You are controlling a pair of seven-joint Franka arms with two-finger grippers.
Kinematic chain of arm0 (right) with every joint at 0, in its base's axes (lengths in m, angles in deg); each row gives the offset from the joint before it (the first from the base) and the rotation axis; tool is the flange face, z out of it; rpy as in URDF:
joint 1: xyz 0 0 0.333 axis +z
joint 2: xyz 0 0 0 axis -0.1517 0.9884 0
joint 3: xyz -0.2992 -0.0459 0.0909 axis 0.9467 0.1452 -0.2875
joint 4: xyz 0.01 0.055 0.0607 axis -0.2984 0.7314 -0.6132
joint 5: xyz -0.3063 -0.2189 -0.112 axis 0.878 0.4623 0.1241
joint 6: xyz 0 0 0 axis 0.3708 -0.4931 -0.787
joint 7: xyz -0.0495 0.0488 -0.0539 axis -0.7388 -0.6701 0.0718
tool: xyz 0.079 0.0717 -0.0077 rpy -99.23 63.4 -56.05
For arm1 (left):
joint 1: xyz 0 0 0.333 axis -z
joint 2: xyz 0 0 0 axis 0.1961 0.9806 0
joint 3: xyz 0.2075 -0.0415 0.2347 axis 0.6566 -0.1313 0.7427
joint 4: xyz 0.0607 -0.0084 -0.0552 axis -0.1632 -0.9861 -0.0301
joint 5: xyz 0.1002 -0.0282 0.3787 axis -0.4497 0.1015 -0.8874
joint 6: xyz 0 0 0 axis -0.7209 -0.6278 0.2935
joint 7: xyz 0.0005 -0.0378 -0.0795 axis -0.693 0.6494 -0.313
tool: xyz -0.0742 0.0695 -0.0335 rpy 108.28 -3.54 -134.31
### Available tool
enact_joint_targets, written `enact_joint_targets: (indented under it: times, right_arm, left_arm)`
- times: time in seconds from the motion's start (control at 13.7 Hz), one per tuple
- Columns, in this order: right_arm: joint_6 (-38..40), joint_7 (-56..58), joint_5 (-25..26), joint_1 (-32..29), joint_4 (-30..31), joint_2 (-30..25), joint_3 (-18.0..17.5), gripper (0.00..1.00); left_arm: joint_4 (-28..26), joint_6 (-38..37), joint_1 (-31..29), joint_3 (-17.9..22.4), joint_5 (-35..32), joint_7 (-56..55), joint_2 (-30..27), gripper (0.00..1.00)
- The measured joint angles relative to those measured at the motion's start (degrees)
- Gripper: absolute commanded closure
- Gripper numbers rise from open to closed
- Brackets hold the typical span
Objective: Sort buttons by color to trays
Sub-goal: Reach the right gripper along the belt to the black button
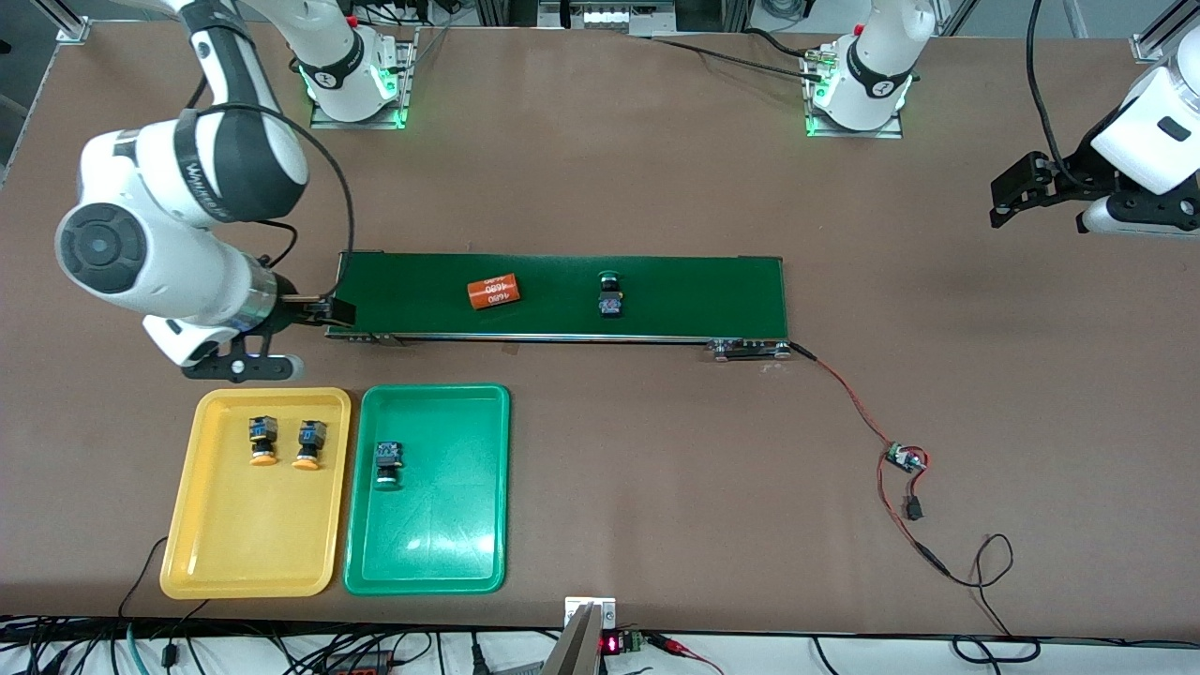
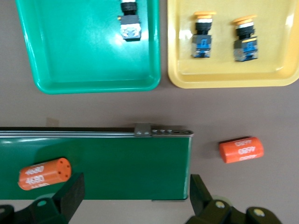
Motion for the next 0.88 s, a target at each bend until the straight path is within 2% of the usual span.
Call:
enact_joint_targets:
  times: [0.88]
  right_arm:
    - [-5.75,-7.0,-0.04,9.79,0.02,5.2,-0.12,0.0]
  left_arm:
    - [0.0,0.0,-0.02,0.06,0.0,0.0,0.0,0.0]
